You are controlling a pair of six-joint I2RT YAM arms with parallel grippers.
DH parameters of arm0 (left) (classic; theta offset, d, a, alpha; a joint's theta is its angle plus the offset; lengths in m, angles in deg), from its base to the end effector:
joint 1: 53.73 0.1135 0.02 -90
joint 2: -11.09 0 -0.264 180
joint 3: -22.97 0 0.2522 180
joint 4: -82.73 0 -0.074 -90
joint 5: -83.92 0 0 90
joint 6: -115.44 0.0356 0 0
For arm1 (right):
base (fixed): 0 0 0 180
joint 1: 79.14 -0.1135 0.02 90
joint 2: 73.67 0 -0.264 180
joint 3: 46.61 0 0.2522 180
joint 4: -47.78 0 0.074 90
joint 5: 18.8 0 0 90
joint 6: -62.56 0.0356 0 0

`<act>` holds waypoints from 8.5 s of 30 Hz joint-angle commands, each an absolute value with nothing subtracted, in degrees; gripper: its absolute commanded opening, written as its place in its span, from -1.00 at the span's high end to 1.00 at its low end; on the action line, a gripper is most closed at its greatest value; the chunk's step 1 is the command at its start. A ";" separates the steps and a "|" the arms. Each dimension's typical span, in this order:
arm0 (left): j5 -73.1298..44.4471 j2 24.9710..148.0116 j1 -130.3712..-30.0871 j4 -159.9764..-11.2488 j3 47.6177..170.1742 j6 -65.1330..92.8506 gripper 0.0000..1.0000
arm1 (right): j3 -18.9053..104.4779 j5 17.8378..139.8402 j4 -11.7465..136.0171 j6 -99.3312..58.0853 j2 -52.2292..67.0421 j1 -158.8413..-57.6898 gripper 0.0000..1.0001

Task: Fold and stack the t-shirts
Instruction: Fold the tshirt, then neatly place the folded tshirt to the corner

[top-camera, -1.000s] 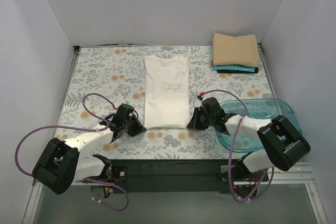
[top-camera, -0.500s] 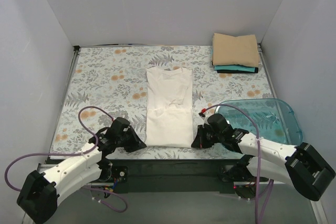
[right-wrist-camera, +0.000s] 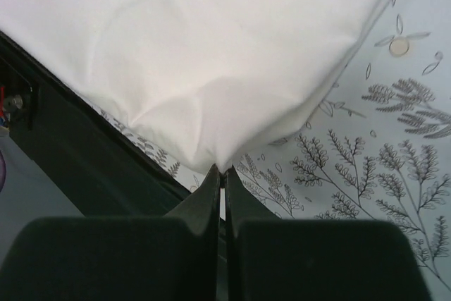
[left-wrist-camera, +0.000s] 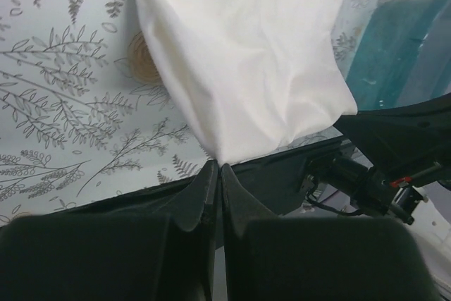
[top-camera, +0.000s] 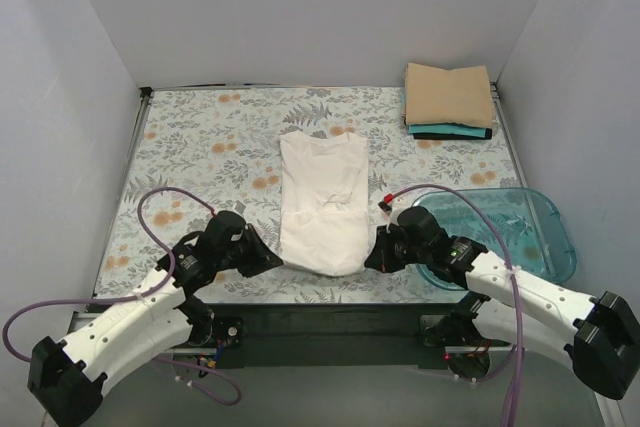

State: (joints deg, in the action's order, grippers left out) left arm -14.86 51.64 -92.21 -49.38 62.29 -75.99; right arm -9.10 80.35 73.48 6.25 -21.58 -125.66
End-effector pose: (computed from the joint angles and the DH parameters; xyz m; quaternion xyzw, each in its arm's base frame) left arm 0.1086 -0.0932 0.1972 -0.4650 0.8108 -0.3517 0.0520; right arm 0.1233 0.1382 0.1877 -0.1344 0.8950 0.3253 0.2739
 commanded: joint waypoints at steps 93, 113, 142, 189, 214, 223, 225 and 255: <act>-0.89 131.77 -71.40 -64.44 135.79 -56.04 -0.89 | 73.25 114.54 73.58 -12.67 52.90 -87.40 -0.97; -0.72 92.93 -72.01 -66.37 91.43 -64.38 -0.92 | 39.14 79.12 66.29 -15.57 26.34 -99.35 -0.97; 0.60 75.25 -72.36 -65.23 71.71 -67.37 -0.95 | 48.89 75.59 67.78 -12.94 47.17 -104.63 -0.06; 9.39 80.16 -72.36 -61.71 75.58 -67.55 -0.96 | 87.56 26.20 63.12 -58.46 56.40 -98.65 0.97; 9.03 79.90 -72.36 -61.27 76.19 -68.78 -0.96 | 93.89 30.59 59.87 -61.01 49.72 -94.43 0.97; 9.92 82.80 -72.36 -62.06 77.15 -67.99 -0.96 | 91.43 30.33 59.69 -60.05 52.62 -90.74 0.97; 9.65 84.30 -72.36 -62.06 77.60 -67.72 -0.96 | 90.99 30.77 59.69 -58.90 53.42 -88.89 0.97; 8.69 84.21 -72.36 -61.19 78.91 -67.37 -0.96 | 87.57 38.59 59.78 -47.48 60.19 -76.77 -0.13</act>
State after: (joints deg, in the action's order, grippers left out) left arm 8.07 86.68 -72.23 -61.51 76.98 -68.14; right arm 87.27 40.61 63.26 -49.17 62.68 -77.20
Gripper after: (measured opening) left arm 0.981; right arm 0.538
